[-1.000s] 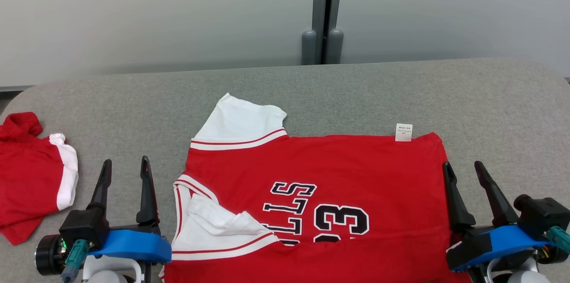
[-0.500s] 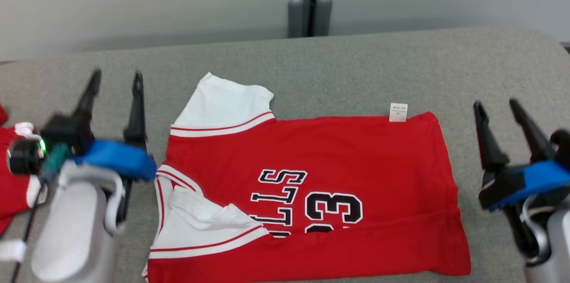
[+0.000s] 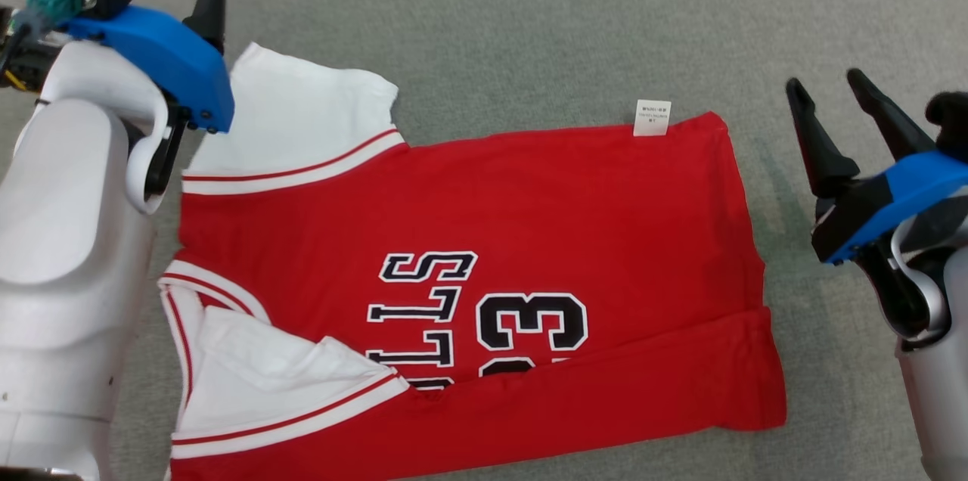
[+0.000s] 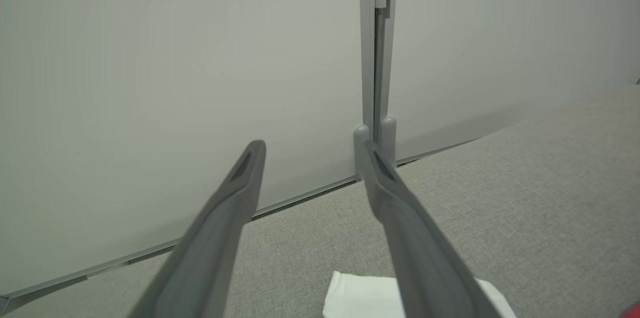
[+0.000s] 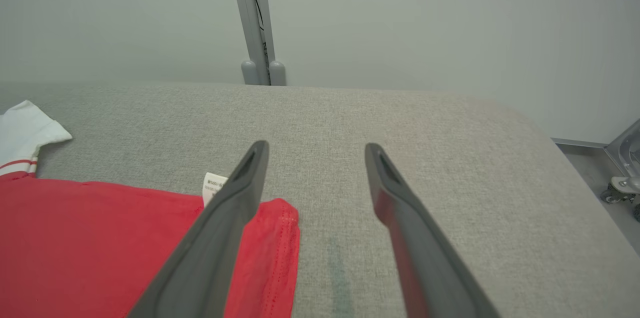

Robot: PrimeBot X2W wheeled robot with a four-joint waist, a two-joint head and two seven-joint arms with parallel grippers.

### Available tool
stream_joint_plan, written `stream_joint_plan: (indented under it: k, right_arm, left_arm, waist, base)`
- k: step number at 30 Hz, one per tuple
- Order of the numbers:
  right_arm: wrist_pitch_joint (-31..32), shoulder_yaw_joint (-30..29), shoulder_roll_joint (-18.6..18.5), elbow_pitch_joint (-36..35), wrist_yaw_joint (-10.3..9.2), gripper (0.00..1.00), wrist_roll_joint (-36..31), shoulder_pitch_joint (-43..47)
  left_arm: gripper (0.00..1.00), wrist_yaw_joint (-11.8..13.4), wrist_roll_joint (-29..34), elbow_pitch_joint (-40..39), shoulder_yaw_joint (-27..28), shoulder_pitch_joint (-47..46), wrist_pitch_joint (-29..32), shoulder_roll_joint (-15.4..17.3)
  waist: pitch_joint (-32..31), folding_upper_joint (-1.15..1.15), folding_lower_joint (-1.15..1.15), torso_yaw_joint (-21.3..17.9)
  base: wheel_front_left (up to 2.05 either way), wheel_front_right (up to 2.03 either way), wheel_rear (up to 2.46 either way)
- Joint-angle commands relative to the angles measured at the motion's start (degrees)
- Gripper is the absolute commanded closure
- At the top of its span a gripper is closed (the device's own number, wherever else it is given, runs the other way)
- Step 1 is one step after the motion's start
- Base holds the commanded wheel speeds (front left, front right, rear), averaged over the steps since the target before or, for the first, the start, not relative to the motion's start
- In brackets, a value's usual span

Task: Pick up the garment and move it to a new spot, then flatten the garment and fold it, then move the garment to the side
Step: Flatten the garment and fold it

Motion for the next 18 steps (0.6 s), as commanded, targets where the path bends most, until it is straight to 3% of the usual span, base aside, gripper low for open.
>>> stream_joint_plan:
  k: [1,6,18]
  right_arm:
    - [-0.51,1.12,-0.38,0.89,0.03,0.0,0.56,-1.97]
    - [-2.03,3.41,-0.54,3.0,0.03,0.0,1.68,-4.75]
    - [-4.65,6.78,-0.96,6.43,0.03,0.0,2.98,-7.85]
  left_arm:
    - [0.0,-0.41,-1.81,2.39,-2.87,-2.47,1.48,0.44]
    - [0.0,-0.3,-5.59,8.41,-8.43,-6.88,3.93,1.86]
    - [0.0,-0.3,-12.61,17.24,-15.62,-8.88,6.07,3.96]
  waist:
    - [1.9,0.0,-0.01,-0.32]
    - [5.25,0.0,-0.01,-1.73]
    - [8.83,0.0,-0.01,-3.48]
  base:
    - [0.0,0.0,0.0]
    - [0.0,0.0,0.0]
    - [0.0,0.0,0.0]
